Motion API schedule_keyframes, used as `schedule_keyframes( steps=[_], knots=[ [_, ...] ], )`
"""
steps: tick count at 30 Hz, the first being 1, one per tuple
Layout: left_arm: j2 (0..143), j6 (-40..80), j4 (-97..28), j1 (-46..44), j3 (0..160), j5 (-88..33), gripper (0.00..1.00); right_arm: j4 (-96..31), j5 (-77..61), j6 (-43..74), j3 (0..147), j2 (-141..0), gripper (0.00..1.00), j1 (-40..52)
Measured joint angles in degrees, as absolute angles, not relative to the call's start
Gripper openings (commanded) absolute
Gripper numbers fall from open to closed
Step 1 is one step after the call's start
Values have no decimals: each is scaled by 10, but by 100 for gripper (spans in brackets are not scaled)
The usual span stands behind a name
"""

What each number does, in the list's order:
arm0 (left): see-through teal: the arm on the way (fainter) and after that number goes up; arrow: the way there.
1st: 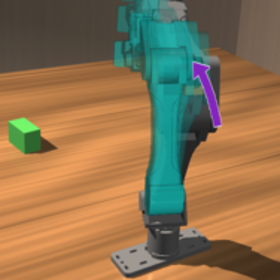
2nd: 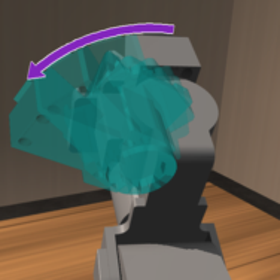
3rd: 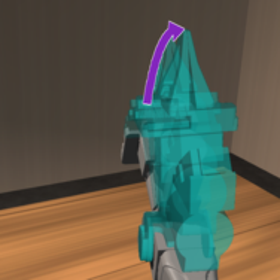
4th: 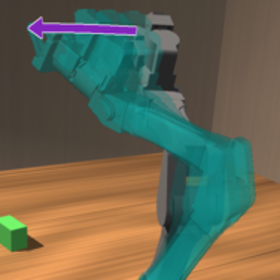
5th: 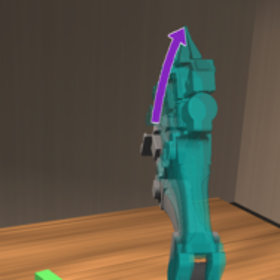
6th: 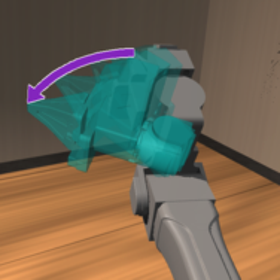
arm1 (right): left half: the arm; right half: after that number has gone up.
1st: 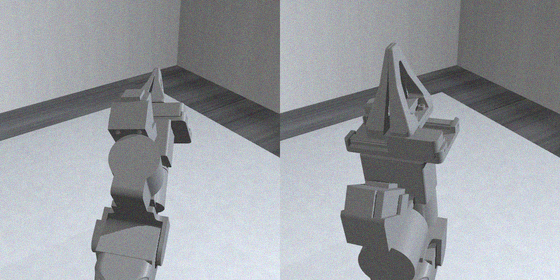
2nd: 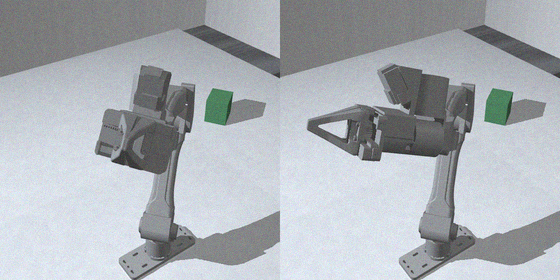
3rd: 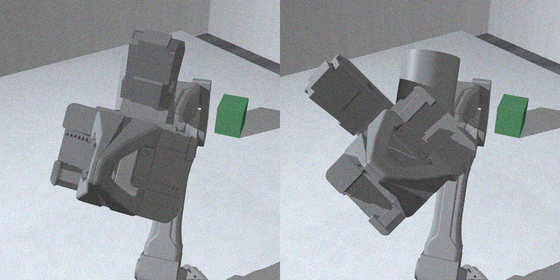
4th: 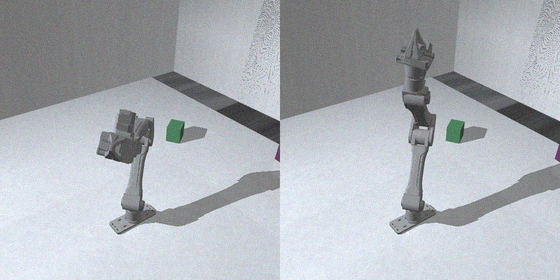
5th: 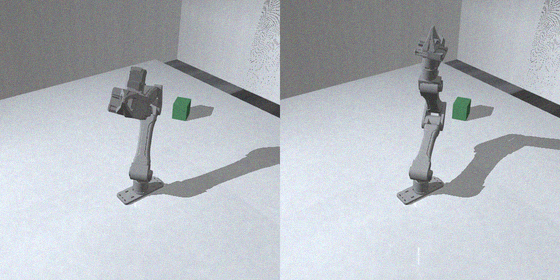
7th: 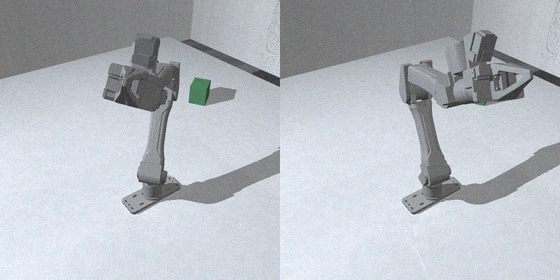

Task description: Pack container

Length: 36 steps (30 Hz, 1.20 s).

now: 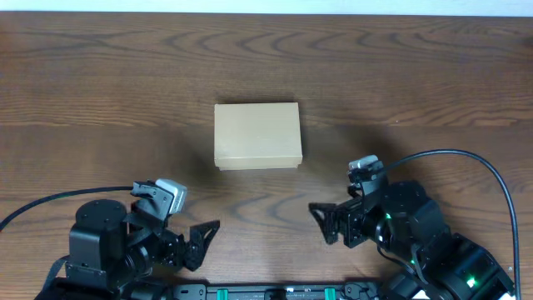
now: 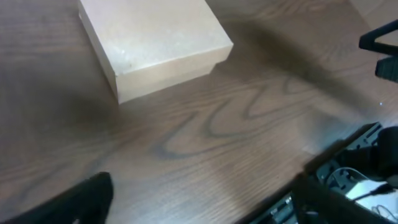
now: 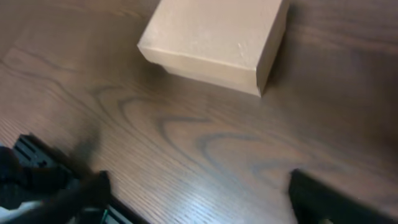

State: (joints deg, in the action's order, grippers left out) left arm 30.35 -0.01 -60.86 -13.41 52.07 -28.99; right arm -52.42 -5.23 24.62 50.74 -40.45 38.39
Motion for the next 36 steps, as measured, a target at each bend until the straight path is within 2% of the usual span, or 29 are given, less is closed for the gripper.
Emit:
schedule_keyframes(
  steps=[19,23,28,36],
  knots=[
    [295,14,-636,-132,521,-276,95,-534,-51,253,505,-416,99,384],
    [242,2,-563,-88,506,-248,95,-534,-51,253,505,-416,99,384],
    [125,-14,-442,-11,396,-217,95,-534,-51,253,503,-416,99,384],
    [8,17,-284,-1,173,-185,95,-535,-51,253,502,-416,99,384]
  ],
)
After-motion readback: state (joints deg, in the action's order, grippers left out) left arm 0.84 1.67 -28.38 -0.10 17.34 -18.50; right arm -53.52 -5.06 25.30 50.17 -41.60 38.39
